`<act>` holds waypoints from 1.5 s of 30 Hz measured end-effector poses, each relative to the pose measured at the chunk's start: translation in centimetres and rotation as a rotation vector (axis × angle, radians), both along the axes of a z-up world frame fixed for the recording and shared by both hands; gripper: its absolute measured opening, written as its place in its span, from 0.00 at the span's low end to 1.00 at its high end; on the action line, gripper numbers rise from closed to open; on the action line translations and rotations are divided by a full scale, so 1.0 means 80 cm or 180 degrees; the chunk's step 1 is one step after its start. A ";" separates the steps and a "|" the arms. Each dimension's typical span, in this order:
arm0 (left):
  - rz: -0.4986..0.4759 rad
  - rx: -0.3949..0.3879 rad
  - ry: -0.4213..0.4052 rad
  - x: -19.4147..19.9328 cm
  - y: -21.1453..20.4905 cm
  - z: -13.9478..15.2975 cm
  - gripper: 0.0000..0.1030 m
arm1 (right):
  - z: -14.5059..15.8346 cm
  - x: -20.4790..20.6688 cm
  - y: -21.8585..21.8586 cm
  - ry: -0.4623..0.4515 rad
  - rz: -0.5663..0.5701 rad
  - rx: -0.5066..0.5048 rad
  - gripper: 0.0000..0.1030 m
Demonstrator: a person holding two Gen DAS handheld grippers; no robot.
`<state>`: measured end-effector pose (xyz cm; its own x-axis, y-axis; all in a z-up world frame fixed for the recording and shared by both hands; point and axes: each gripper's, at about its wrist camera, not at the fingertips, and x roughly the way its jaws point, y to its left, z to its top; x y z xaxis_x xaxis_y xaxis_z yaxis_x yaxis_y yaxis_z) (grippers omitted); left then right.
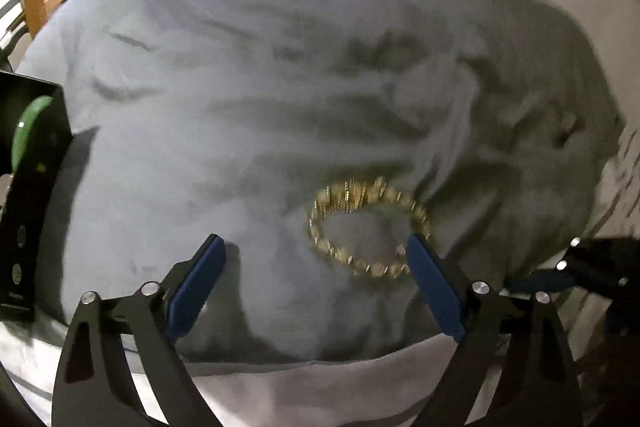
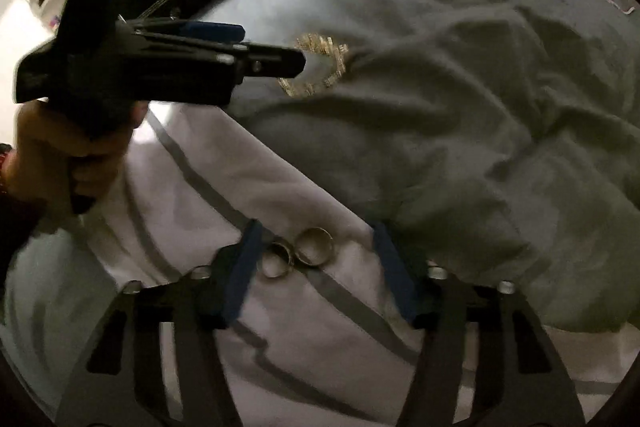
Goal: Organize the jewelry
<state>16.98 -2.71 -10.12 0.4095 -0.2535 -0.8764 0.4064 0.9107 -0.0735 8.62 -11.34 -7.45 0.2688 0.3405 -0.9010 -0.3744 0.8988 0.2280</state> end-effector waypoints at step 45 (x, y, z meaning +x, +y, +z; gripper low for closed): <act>0.0271 -0.0149 -0.0007 0.014 0.037 0.014 0.12 | 0.038 0.011 -0.031 -0.0384 -0.0240 0.0434 0.04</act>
<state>18.07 0.27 -9.00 0.4332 -0.2582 -0.8635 0.3278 0.9376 -0.1159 9.51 -13.82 -4.44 0.4014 0.4319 -0.8077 -0.3391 0.8892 0.3070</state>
